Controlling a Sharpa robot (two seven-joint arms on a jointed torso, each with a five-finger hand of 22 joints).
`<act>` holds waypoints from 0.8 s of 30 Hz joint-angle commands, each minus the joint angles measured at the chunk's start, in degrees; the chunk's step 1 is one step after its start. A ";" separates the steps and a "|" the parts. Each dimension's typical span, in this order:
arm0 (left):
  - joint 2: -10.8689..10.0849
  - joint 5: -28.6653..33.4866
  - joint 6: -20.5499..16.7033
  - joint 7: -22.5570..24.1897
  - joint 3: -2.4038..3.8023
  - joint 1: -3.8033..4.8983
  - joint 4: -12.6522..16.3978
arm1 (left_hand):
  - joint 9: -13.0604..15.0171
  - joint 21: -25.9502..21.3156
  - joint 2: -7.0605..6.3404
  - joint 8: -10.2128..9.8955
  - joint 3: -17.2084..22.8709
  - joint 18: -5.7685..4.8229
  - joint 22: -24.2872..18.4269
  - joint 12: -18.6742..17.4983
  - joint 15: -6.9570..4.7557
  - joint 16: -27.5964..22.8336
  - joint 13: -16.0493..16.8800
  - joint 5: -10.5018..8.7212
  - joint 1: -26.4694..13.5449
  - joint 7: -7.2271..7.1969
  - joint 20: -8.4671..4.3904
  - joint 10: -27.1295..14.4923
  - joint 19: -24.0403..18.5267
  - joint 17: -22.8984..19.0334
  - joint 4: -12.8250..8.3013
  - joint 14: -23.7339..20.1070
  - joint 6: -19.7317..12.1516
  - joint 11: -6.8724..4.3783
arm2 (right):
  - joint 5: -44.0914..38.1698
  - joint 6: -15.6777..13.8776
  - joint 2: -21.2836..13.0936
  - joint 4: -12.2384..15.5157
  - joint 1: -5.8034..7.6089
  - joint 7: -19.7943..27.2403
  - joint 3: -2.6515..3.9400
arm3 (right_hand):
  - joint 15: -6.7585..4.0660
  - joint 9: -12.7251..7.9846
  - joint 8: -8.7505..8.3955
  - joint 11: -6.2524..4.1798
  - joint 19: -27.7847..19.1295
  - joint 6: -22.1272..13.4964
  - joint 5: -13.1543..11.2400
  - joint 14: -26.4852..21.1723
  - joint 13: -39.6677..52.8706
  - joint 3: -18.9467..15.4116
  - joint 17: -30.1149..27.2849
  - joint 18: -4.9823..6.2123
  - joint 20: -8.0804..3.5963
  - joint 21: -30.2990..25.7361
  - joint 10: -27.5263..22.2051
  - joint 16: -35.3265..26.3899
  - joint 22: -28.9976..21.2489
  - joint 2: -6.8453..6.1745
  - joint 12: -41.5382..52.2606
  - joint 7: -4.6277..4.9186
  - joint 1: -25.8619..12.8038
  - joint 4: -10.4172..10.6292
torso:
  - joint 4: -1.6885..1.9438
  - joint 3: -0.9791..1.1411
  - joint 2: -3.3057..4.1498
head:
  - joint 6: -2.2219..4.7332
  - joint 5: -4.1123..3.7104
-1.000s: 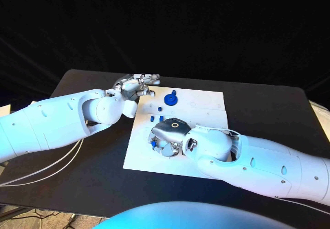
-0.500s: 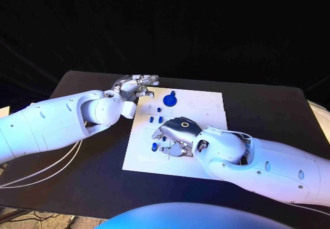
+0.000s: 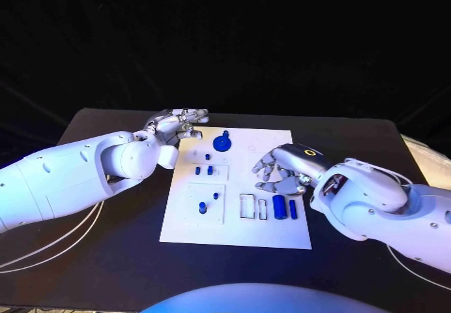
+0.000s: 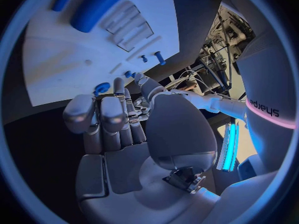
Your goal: Assemble the parts on the task board
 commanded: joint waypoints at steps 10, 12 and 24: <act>-0.18 -0.26 0.83 0.38 -0.09 -0.02 0.59 | -0.04 -0.38 0.06 0.24 0.01 0.63 -0.05 0.33 0.07 -0.20 -0.02 0.02 0.73 0.13 0.14 -0.34 -0.44 -0.05 -0.43 -0.51 -0.43 -0.08 | 13.60 1.03 -9.50 1.63 0.45 -11.03 -2.30 | -2.07 0.73 3.34 -2.66 3.03 0.23 7.65 2.51 26.40 -10.14 5.56 -2.24 -1.75 5.33 3.00 5.98 8.70 0.07 25.02 -1.89 -1.96 8.34 | -1.54 0.21 -0.76 | 0.57 -2.14; -0.19 -0.26 0.85 0.38 -0.13 -0.04 0.57 | -0.04 -0.38 0.06 0.24 0.01 0.63 -0.05 0.33 0.07 -0.20 -0.02 0.02 0.73 0.13 0.14 -0.34 -0.44 -0.05 -0.43 -0.51 -0.43 -0.08 | 13.69 1.47 -9.51 1.47 0.07 -11.82 -2.57 | -1.92 0.83 3.98 -2.55 3.22 -0.13 7.88 2.48 31.55 -11.79 6.21 -2.25 -1.82 5.75 2.10 6.80 9.43 0.45 29.01 -1.74 -1.41 9.64 | -1.53 0.21 -0.84 | 0.46 -2.19; -0.40 -0.26 0.87 0.35 -0.26 -0.24 0.61 | -0.04 -0.38 0.06 0.24 0.01 0.63 -0.05 0.33 0.07 -0.20 -0.02 0.02 0.73 0.13 0.14 -0.34 -0.44 -0.05 -0.43 -0.51 -0.43 -0.08 | 14.28 1.94 -6.36 0.04 -2.40 -14.17 -2.97 | -1.73 1.23 6.35 -2.66 3.24 -0.87 10.40 3.32 50.24 -16.74 14.50 -2.31 -1.69 6.12 4.79 13.54 9.95 2.00 44.02 -1.94 0.26 14.09 | -1.44 0.07 -0.75 | 0.29 -1.99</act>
